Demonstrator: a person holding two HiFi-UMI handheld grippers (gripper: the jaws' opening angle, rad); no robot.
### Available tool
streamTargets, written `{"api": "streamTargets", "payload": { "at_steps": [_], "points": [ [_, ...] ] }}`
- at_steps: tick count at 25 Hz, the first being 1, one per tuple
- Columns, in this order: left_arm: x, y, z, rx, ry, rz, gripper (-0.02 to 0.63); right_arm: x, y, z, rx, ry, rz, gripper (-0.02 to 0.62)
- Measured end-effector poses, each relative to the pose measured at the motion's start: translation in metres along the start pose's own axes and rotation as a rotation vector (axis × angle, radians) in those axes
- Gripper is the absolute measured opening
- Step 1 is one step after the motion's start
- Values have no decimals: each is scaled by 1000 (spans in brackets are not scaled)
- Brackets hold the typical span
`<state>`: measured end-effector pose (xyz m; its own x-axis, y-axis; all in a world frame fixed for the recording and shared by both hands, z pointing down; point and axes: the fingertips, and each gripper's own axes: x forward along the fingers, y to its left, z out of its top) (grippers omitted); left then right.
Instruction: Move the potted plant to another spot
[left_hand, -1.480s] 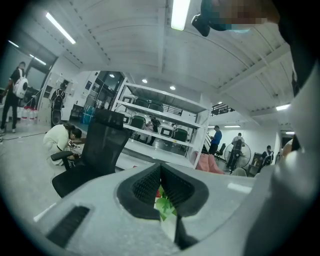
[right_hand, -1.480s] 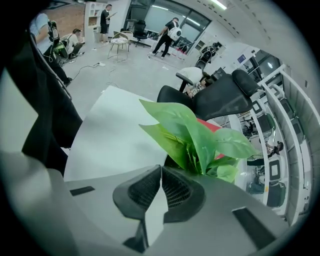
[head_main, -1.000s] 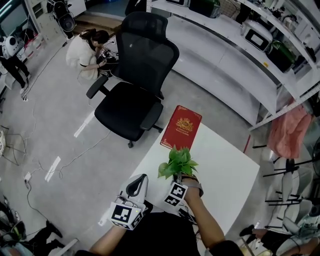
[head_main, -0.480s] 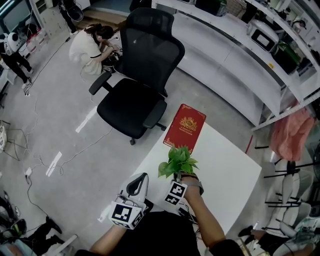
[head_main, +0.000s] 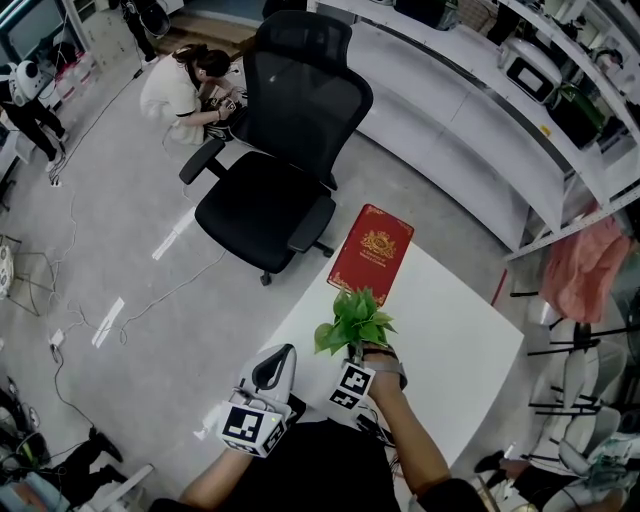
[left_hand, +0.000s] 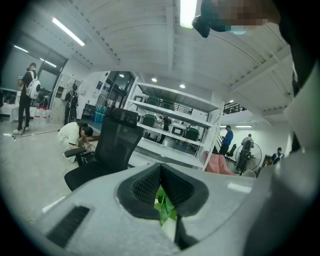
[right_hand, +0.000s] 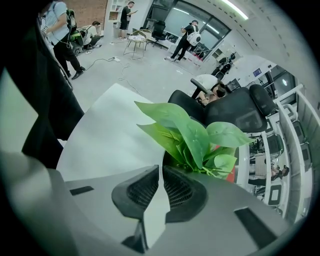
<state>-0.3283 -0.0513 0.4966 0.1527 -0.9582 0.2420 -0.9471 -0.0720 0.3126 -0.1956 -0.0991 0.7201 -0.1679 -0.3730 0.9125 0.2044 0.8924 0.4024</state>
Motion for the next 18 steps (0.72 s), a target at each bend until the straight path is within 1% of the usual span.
{"api": "streamTargets", "payload": {
  "at_steps": [6, 13, 15, 18],
  "points": [
    [2, -6, -4, -7, -2, -4, 14, -7, 2, -5, 13, -17, -14, 21],
    [5, -19, -6, -9, 1, -13, 14, -27, 8, -15, 84, -75, -25, 21],
    [7, -25, -6, -5, 2, -19, 14, -37, 6, -17, 130, -104, -35, 21],
    [7, -34, -7, 2, 3, -25, 14, -55, 1, -19, 268, -191, -43, 21]
  ]
}}
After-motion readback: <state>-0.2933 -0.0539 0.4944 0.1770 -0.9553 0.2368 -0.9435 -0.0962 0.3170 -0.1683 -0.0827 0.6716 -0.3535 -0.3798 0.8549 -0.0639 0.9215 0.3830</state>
